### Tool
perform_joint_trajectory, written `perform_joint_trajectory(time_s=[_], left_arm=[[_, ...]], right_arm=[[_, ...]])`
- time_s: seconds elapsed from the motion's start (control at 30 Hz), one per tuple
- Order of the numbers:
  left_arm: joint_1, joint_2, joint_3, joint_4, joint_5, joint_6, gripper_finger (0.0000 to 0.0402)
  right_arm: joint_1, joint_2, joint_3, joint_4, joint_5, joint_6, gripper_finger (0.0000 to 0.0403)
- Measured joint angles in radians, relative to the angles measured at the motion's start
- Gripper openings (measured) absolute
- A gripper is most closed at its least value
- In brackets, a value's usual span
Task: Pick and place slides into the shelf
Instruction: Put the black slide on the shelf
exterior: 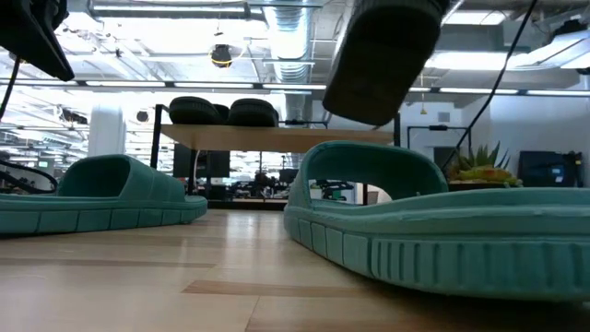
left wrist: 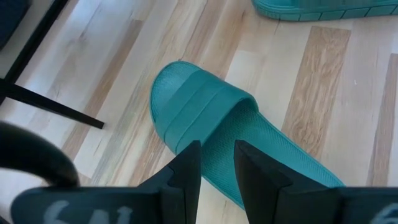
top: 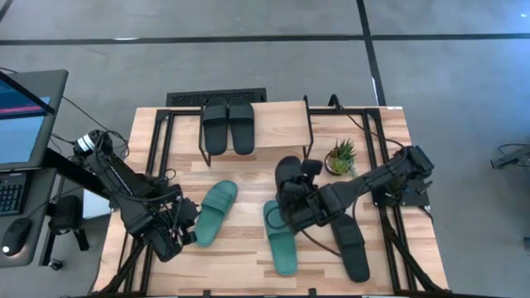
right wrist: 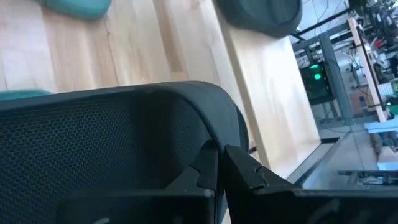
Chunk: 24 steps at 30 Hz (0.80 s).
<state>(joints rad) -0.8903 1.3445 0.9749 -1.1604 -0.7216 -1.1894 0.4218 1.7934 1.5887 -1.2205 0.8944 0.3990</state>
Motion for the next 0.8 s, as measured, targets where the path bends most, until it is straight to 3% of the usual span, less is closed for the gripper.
perform_joint_trajectory(time_s=[0.8], left_arm=[[0.000,0.000,0.000,0.000,-0.025,0.011,0.0087]], right_arm=[[-0.187,0.000,0.158,0.005,0.026,-0.304,0.0001]])
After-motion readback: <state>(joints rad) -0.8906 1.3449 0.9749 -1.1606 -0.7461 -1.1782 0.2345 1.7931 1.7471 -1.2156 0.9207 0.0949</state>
